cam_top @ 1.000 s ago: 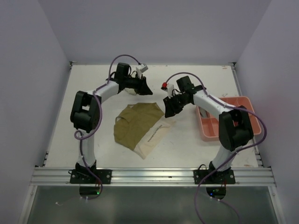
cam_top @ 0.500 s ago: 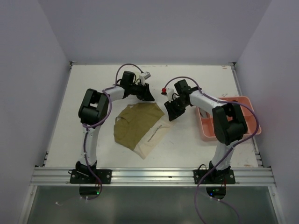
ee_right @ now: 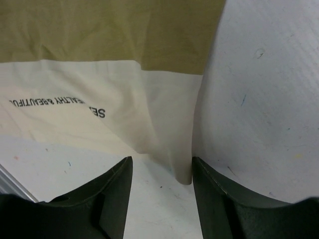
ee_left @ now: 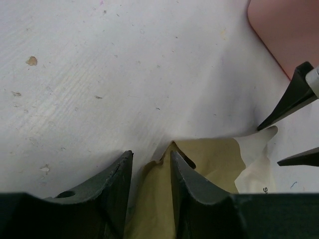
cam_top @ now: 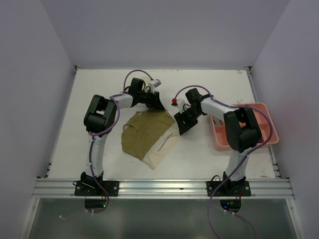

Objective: Roll the underwear
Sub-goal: Fold the underwear

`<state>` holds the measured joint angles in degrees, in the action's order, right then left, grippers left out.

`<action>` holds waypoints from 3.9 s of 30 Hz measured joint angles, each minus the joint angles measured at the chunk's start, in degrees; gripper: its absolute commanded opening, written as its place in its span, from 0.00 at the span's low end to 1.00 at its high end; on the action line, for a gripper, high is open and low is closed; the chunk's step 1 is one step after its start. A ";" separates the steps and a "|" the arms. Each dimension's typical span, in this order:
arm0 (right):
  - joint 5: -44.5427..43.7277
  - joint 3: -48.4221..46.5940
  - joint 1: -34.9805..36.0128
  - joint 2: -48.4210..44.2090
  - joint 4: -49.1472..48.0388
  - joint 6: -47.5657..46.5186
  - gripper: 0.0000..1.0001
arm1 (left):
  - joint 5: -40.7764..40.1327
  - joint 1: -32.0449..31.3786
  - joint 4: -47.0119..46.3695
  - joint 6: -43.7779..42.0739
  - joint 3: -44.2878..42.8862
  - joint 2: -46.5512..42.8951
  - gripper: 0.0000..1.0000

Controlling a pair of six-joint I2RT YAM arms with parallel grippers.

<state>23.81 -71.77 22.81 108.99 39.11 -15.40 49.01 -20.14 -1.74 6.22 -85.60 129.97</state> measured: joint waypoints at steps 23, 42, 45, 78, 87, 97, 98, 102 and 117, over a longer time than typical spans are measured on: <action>1.27 2.71 -1.40 -3.21 -1.88 -4.31 0.22 | -4.85 -0.26 4.46 -2.64 -2.29 0.00 0.31; 1.92 4.79 -3.39 -2.36 -3.74 -6.08 0.00 | -5.88 -0.11 7.23 -3.69 -4.94 1.01 0.29; 2.78 5.22 -4.13 -2.34 -4.31 -6.03 0.00 | -5.88 -0.07 7.30 -3.91 -5.14 1.11 0.29; 6.05 7.52 -5.25 -2.99 -6.67 -5.05 0.00 | -9.44 -10.88 51.34 -80.41 35.85 -43.39 0.51; 6.05 7.50 -5.25 -2.97 -6.62 -5.05 0.00 | -9.90 -18.38 48.43 -83.89 35.85 -43.71 0.47; 6.12 7.50 -5.25 -2.97 -6.60 -5.05 0.00 | -10.93 -24.35 47.19 -84.91 35.85 -41.81 0.42; 6.12 7.50 -5.25 -2.95 -6.60 -5.05 0.00 | -11.06 -24.72 47.06 -84.91 35.85 -41.57 0.42; 6.16 7.50 -5.25 -2.93 -6.60 -5.05 0.00 | -11.52 -25.83 46.16 -84.85 35.85 -40.35 0.34; 6.16 7.30 -5.25 -2.75 -6.43 -5.05 0.00 | -12.31 -26.08 46.23 -85.37 38.12 -39.98 0.00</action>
<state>29.98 -64.47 17.56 106.24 32.69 -20.45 36.71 -46.22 44.49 -79.15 -47.48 90.00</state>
